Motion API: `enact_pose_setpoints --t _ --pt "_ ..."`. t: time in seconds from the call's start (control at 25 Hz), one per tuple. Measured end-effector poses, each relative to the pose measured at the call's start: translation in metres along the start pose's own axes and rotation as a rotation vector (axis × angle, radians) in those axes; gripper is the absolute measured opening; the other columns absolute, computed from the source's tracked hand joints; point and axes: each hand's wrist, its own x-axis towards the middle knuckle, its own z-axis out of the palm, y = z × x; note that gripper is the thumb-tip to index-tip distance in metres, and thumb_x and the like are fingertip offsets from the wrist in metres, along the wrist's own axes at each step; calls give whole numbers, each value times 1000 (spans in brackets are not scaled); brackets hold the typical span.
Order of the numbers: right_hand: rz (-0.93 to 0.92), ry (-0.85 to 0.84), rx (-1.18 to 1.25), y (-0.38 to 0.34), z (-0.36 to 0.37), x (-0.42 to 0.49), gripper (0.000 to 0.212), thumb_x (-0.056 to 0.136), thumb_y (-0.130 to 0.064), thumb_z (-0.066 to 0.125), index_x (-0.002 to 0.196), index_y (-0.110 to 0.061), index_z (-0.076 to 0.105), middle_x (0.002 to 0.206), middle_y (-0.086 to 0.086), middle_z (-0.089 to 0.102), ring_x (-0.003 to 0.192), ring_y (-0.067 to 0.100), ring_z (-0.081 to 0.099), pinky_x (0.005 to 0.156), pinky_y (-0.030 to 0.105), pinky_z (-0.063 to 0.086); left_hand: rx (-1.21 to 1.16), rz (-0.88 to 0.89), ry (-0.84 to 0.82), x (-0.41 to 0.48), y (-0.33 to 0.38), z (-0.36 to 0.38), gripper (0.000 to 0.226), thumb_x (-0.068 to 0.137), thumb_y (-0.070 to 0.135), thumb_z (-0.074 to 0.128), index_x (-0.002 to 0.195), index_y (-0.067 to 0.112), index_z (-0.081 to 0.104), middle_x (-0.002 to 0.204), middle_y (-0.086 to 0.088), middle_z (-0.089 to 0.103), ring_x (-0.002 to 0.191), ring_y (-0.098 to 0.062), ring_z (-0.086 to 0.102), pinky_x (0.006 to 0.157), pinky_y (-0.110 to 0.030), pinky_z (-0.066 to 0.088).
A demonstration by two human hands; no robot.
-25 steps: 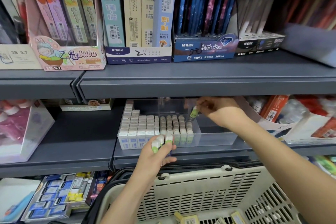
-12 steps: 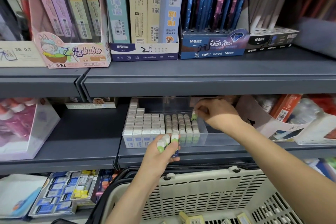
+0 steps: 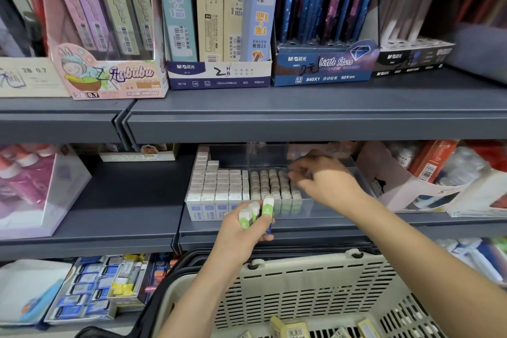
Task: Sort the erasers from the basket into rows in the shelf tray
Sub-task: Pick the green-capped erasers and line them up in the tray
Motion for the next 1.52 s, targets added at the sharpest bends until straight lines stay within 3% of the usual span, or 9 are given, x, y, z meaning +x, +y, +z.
enact_pose_setpoints --t 0.12,0.24,0.36,0.48,0.6,0.72,0.92,1.24,1.52 --pt "-83 -92 263 -20 1 -25 21 85 -38 61 96 -24 72 68 -21 58 63 -9 52 60 6 36 -8 8 -36 -1 0 2 16 89 2 57 102 9 64 85 -5 64 78 -9 64 63 -22 52" --pt "-97 -143 340 -24 0 -38 10 83 -30 67 86 -22 72 54 -25 54 58 -15 49 57 4 36 26 21 -99 -5 1 4 15 89 5 58 97 14 67 80 0 66 76 -6 64 64 -22 53" --pt "-52 -118 409 -10 -18 -37 3 80 -30 69 78 -30 70 63 -19 62 57 -9 52 60 9 39 92 77 -43 -7 3 2 11 91 14 56 97 15 66 87 2 70 75 -5 66 62 -23 54" --pt "46 46 446 7 -31 -21 11 83 -25 67 77 -34 65 78 -8 69 63 5 58 69 25 49 160 105 54 -7 6 -2 13 91 25 55 87 14 60 64 1 60 52 -10 55 46 -22 46" --pt "74 152 240 14 -30 1 12 89 -25 60 98 -20 67 95 0 70 84 21 63 83 35 50 122 62 49 -7 6 -2 16 92 26 55 86 12 55 52 4 40 44 -8 34 40 -23 29" --pt "29 151 44 18 -23 14 22 92 -33 53 107 -21 64 103 -1 69 95 24 62 82 35 49 34 -21 41 -4 5 1 3 91 14 52 93 14 50 57 4 40 46 -7 33 40 -20 24" --pt "14 73 -96 18 -15 23 24 93 -40 45 109 -27 59 109 -1 66 99 24 60 80 36 50 63 -21 -42 -1 2 -1 7 90 11 50 86 14 46 58 3 44 48 -8 36 39 -18 25" --pt "-17 67 -165 18 -17 24 23 94 -39 44 107 -28 59 109 -3 66 98 23 59 74 30 44 148 -4 29 1 -3 -5 25 90 28 58 110 12 53 68 3 60 53 -8 49 50 -23 40" --pt "4 55 -134 15 -17 24 18 93 -34 48 104 -27 60 109 -4 66 99 22 59 79 32 48 197 92 6 -1 0 -3 10 88 29 59 93 22 65 67 10 55 58 4 52 60 -18 50"
